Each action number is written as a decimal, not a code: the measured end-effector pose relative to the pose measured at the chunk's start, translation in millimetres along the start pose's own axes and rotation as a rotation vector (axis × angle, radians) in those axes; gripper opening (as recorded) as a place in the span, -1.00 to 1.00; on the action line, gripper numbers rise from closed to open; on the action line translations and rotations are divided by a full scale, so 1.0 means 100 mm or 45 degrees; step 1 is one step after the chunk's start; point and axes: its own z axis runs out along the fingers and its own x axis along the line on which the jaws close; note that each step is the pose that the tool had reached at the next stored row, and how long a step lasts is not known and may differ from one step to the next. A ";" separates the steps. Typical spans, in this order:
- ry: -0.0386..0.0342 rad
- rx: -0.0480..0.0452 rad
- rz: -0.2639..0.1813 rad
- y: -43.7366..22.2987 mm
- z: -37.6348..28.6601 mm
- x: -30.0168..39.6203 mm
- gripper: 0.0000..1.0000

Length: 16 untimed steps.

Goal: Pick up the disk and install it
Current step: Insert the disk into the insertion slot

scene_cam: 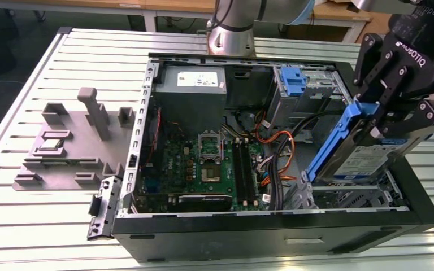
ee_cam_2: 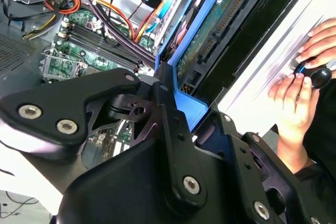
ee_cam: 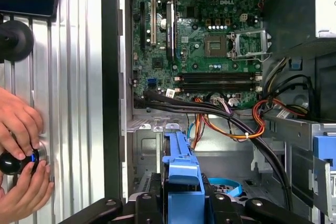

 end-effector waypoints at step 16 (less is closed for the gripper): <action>0.0007 0.000 0.000 -0.004 0.027 0.009 -0.27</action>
